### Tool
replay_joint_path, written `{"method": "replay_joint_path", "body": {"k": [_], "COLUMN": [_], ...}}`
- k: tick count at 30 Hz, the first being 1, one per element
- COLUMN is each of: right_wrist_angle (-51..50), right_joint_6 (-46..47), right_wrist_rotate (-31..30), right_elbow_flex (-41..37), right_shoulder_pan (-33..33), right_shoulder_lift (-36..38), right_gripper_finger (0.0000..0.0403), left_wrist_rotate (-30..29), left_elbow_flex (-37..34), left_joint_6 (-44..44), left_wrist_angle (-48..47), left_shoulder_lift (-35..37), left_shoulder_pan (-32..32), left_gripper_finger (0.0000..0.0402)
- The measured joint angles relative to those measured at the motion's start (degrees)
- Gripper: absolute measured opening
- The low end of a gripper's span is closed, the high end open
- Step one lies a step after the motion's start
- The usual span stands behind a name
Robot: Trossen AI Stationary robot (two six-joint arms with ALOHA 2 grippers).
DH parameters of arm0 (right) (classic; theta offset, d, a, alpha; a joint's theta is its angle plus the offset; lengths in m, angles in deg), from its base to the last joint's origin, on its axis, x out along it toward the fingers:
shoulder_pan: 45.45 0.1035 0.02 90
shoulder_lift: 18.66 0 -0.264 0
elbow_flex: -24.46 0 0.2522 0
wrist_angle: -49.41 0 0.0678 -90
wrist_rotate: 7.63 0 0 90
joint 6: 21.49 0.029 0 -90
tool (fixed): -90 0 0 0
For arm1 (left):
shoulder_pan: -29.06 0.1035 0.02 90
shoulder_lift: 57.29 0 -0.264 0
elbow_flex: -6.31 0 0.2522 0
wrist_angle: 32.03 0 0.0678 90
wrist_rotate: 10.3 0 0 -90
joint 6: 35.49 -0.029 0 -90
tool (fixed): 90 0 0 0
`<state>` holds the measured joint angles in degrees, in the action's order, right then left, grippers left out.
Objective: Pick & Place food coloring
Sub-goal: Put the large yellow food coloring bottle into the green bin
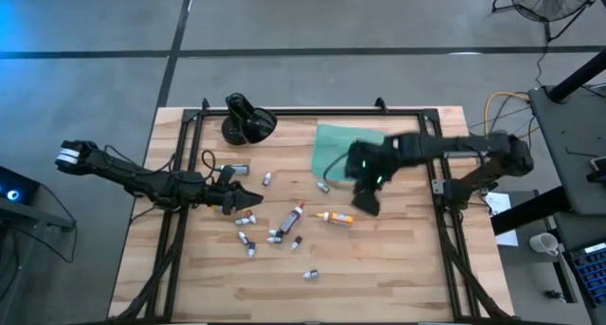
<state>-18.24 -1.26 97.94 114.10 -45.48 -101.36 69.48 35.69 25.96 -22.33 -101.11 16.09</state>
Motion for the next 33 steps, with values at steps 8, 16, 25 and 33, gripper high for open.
{"method": "replay_joint_path", "body": {"k": [8, 16, 25, 33], "right_wrist_angle": [11.0, 5.85, 6.56, 9.65], "right_joint_6": [0.93, 3.39, 3.39, 3.12], "right_wrist_rotate": [-12.87, -11.78, -15.89, -15.78], "right_elbow_flex": [-2.08, 1.28, 3.91, 5.21], "right_shoulder_pan": [6.51, 7.32, 7.82, 7.91], "right_shoulder_lift": [-10.74, -24.06, -28.54, -33.73], "right_gripper_finger": [0.0206, 0.0206, 0.0206, 0.0206], "left_wrist_rotate": [0.22, 2.96, 3.13, 2.8], "left_elbow_flex": [0.0, 0.0, 0.0, 0.0], "left_joint_6": [1.53, 5.91, 6.1, 5.25], "left_wrist_angle": [-0.11, -0.56, -1.07, -1.8], "left_shoulder_lift": [-0.02, -0.02, -0.01, -0.02], "left_shoulder_pan": [-0.02, -1.27, -4.51, -4.79], "left_gripper_finger": [0.014, 0.014, 0.014, 0.014]}}
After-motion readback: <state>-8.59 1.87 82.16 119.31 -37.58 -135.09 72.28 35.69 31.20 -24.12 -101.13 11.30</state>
